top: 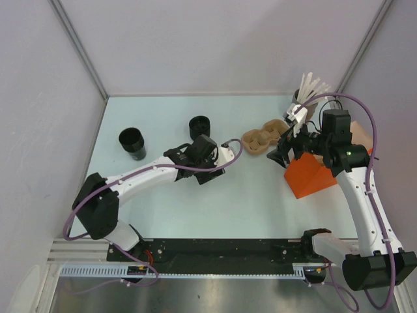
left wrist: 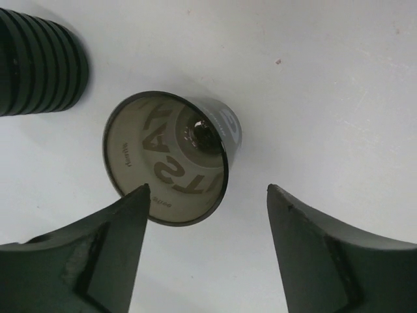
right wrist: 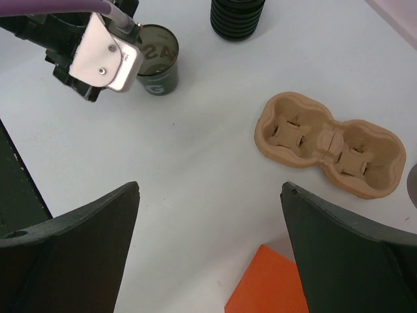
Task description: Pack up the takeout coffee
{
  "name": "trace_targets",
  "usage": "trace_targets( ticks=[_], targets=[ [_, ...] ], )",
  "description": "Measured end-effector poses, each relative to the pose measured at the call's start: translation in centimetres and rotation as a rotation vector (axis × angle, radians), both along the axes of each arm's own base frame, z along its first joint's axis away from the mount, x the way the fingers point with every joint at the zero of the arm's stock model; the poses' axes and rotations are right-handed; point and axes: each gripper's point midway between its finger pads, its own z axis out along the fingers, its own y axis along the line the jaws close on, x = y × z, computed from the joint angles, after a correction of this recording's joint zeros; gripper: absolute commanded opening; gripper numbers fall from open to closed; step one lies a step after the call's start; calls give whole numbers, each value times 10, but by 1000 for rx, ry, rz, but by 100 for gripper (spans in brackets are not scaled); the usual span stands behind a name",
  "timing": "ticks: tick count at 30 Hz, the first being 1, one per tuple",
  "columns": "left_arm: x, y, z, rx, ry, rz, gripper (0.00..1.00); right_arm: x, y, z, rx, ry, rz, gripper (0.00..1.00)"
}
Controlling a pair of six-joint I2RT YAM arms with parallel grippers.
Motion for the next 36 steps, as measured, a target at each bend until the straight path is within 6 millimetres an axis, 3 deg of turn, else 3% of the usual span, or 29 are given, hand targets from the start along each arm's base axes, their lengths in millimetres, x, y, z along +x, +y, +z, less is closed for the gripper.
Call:
trace_targets(
  ticks=[3, 9, 11, 15, 19, 24, 27, 32, 36],
  targets=[
    [1, -2, 17, -29, -24, -4, 100, 0, 3, 1, 4, 0, 5, 96],
    [15, 5, 99, -188, -143, 37, 100, 3, 31, -3, -10, -5, 55, 100],
    [27, 23, 126, -247, -187, 91, 100, 4, 49, -9, -31, -3, 85, 100],
    [47, 87, 161, -325, -262, 268, 100, 23, 85, -13, -59, -10, 101, 98],
    [50, 145, 158, -358, -287, 427, 100, 79, 112, -1, -14, -32, -8, 94],
    [35, 187, 118, -360, -230, 534, 100, 149, 144, 4, 70, 1, -125, 89],
    [25, 191, 105, -359, -204, 536, 100, 187, 167, -2, 96, 30, -179, 87],
    [21, 188, 114, -388, -229, 516, 99, 235, 203, -38, 79, 98, -240, 82],
    [18, 188, 122, -401, -252, 510, 100, 249, 214, -80, 48, 177, -288, 79]
  ],
)
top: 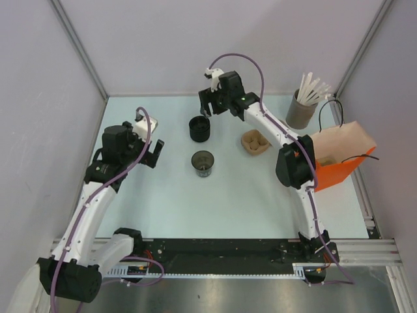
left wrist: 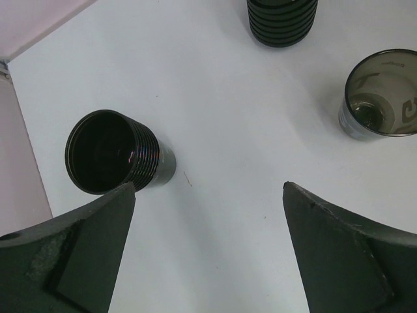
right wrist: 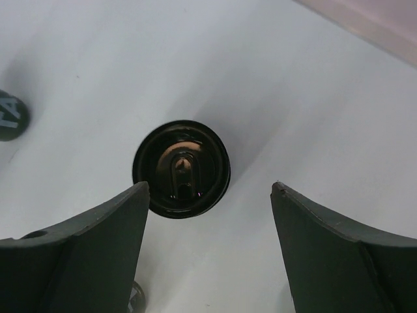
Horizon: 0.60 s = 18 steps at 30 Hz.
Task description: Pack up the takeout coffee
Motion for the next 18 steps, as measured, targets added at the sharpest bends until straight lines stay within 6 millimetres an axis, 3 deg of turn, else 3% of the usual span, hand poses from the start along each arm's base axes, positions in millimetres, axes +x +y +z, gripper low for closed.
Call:
trace_targets(
  ticks=[4, 7, 12, 18],
  targets=[
    [-3, 1, 7, -4, -27, 0, 100, 0, -1, -40, -45, 85, -38, 78],
    [-5, 1, 9, -6, -41, 1, 100, -2, -4, -59, -70, 123, -54, 75],
    [-7, 1, 7, -8, -42, -1, 100, -1, -5, -73, -81, 150, -74, 70],
    [-7, 0, 5, -12, -43, -3, 100, 5, -2, -74, -73, 145, -83, 66]
  ],
)
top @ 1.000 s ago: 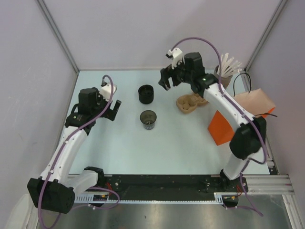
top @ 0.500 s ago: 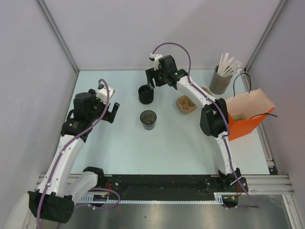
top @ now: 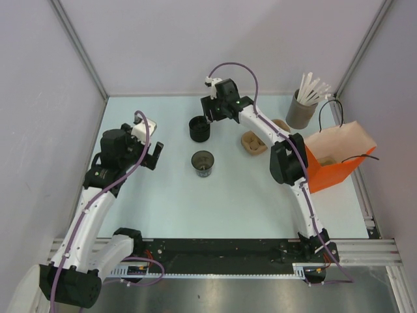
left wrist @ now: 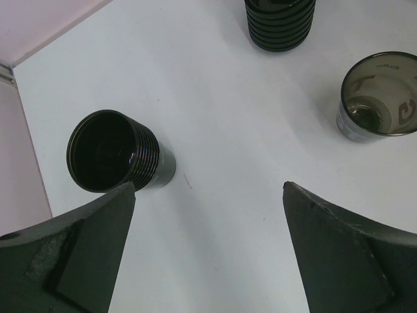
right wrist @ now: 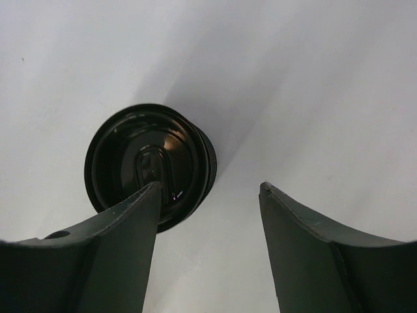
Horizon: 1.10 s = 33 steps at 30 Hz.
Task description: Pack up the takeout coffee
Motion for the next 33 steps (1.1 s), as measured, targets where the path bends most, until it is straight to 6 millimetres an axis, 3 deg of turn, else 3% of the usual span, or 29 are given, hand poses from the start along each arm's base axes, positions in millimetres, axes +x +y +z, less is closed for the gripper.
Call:
trace_targets(
  ticks=[7, 15, 33],
  targets=[
    [-1, 0, -5, -1, 10, -3, 100, 7, 9, -6, 14, 2, -7, 63],
    [-2, -3, -6, -15, 15, -10, 100, 1, 16, -21, -32, 10, -11, 55],
    [-1, -3, -7, -28, 17, -11, 100, 4, 12, -22, -69, -15, -22, 14]
  ],
)
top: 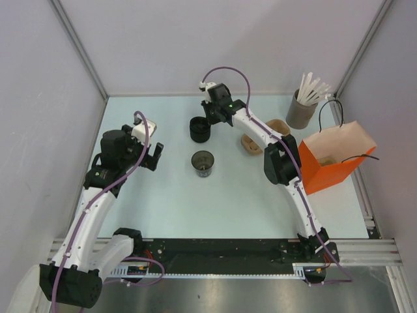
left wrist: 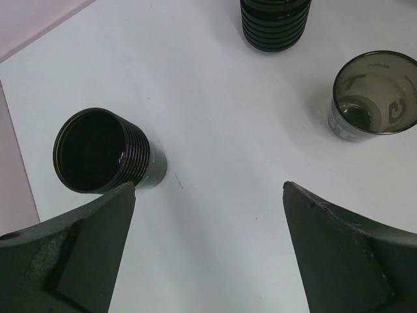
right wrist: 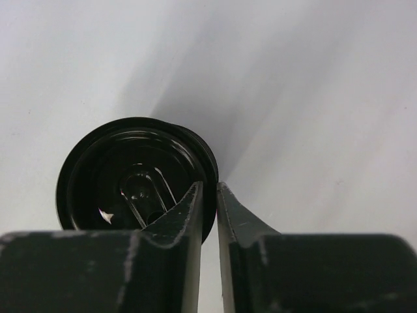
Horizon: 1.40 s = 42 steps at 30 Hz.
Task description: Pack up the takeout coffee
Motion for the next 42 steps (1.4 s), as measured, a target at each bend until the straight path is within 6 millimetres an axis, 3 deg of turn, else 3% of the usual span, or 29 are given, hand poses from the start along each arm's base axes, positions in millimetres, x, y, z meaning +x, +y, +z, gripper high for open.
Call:
trace_targets(
  ticks=[5, 17, 34, 38, 42],
  targets=[
    [0, 0, 0, 0, 1, 0, 100, -2, 3, 0, 6, 4, 10, 6],
    [0, 0, -3, -1, 4, -1, 100, -2, 4, 1, 12, 5, 16, 5],
    [0, -4, -5, -5, 11, -24, 100, -3, 10, 18, 51, -6, 43, 6],
    [8, -3, -2, 34, 4, -43, 100, -7, 10, 27, 64, 0, 60, 6],
    [21, -6, 10, 109, -46, -77, 100, -13, 9, 50, 95, -8, 84, 6]
  ],
)
